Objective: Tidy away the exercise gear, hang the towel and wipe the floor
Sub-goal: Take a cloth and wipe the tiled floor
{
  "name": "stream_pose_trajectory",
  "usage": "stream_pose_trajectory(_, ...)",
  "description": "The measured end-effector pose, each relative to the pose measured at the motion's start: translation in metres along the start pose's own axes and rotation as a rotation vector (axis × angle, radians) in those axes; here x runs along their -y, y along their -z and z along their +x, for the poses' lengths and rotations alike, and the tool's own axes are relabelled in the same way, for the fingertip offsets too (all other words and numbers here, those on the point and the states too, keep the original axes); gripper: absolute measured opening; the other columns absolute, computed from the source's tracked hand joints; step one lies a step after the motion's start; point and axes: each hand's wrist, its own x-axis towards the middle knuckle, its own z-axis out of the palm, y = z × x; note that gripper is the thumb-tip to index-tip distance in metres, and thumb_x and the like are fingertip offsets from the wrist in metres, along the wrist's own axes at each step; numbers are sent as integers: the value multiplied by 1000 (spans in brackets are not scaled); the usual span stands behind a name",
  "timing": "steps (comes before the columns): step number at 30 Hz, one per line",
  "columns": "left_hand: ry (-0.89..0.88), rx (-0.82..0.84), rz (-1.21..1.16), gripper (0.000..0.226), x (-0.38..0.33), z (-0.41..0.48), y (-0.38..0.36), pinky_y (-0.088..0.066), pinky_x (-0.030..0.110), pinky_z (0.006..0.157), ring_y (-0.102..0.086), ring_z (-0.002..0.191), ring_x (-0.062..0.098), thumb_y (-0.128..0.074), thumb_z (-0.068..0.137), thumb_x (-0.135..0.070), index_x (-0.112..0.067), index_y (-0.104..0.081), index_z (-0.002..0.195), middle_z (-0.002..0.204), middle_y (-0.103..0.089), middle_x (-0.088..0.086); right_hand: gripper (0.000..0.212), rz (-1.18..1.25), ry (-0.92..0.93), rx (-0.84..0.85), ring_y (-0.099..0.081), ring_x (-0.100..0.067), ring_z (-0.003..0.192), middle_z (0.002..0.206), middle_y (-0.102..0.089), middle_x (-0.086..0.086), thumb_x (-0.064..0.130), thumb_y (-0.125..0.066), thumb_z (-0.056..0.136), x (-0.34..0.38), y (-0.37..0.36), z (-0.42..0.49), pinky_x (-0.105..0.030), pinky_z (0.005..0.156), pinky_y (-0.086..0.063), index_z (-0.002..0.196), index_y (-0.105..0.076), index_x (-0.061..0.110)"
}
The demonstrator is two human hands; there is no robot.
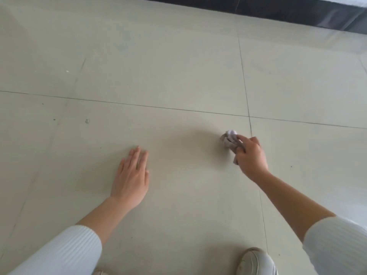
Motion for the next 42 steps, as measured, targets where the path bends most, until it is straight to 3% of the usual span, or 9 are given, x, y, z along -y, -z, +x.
stream_pose_trajectory(4, -10, 11, -7, 68, 0, 1, -2, -28, 45, 114, -28, 143, 31, -13, 89, -34, -3, -37, 144, 153, -30, 17, 45, -306, -192, -14, -58, -38, 92, 116, -47, -16, 7, -41, 91, -20, 8, 1, -37, 77, -46, 134, -49, 16)
stream_pose_trajectory(8, -13, 27, -17, 66, 0, 1, 0, -31, 47, 111, -31, 141, 34, -17, 88, -32, -1, -40, 142, 152, -32, 20, 60, -280, 234, 154, -60, -43, 89, 112, -52, -20, 3, -49, 85, 17, -52, -70, -39, 71, -48, 143, -40, 13)
stream_pose_trajectory(11, -3, 49, -35, 64, -1, 0, 0, -24, 44, 115, -21, 145, 31, -23, 88, -30, -3, -33, 146, 156, -24, 17, 72, -207, 567, 490, -59, -45, 92, 111, -53, -23, 3, -54, 73, 43, -84, -123, -41, 77, -51, 143, -39, 7)
stream_pose_trajectory(15, -33, 111, -104, 70, 4, 3, 14, -9, 33, 118, -10, 148, 25, -21, 84, -33, -7, -26, 149, 159, -14, 13, 43, -154, 417, 882, -55, -36, 101, 111, -53, -12, 9, -53, 82, 86, -88, -129, -38, 82, -50, 124, -51, 21)
stream_pose_trajectory(20, 144, 206, -296, 50, 14, -5, 66, -19, 33, 116, -18, 146, 21, -31, 99, -25, -13, -32, 148, 158, -21, 8, 39, -104, 234, 819, -65, -34, 93, 106, -65, -12, 3, -56, 81, 144, -48, -82, -44, 76, -57, 120, -53, 5)
stream_pose_trajectory(23, 328, 172, -472, 44, 7, -23, 113, -23, 32, 113, -27, 142, 21, -37, 100, -23, -15, -39, 143, 154, -31, 7, 39, 3, 161, 739, -67, -28, 77, 102, -66, -6, 5, -57, 86, 185, 2, -70, -31, 65, -55, 124, -53, 5)
stream_pose_trajectory(31, 559, 2, -808, 34, -9, -112, 349, -36, 22, 88, -54, 118, 17, -38, 101, -27, -18, -60, 124, 129, -61, 0, 21, 103, 234, 756, -65, -39, 58, 86, -66, -15, -1, -56, 86, 377, 158, -131, -54, 52, -56, 102, -58, 12)
stream_pose_trajectory(35, 752, -161, -1010, 32, 5, -192, 508, -37, 24, 89, -55, 116, 16, -42, 98, -27, -18, -65, 119, 125, -63, -2, 32, 92, 308, 934, -65, -28, 59, 93, -59, -6, -1, -54, 88, 513, 234, -202, -42, 52, -59, 107, -47, 24)
stream_pose_trajectory(42, 1087, -476, -1296, 29, 73, -366, 723, -45, 33, 80, -63, 95, 26, -55, 82, -36, -16, -72, 93, 96, -70, 6, 28, 28, 594, 1127, -58, -17, 69, 77, -58, 2, 3, -59, 82, 727, 295, -354, -26, 63, -46, 109, -61, 10)
